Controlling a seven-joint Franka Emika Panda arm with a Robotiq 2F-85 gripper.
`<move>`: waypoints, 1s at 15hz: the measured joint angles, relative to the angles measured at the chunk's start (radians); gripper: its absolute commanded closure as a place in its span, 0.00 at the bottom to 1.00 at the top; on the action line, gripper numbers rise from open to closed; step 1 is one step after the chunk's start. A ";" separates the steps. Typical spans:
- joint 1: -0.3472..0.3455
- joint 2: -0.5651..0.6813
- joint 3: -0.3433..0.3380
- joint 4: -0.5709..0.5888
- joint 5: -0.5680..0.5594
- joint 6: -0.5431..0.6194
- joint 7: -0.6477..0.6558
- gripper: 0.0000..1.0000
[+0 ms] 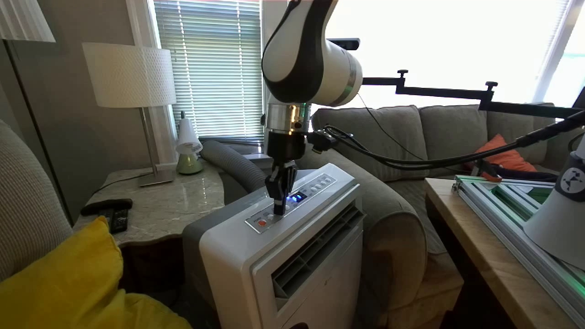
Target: Press the button on the machine and place the pillow on top of it
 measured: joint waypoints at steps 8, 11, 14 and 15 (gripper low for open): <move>0.003 0.000 -0.003 0.000 0.000 0.000 0.000 1.00; 0.006 -0.001 -0.004 0.000 0.000 0.000 0.000 1.00; 0.012 -0.003 -0.010 0.000 -0.001 0.000 0.004 1.00; 0.015 -0.004 -0.013 0.000 -0.001 0.000 0.006 1.00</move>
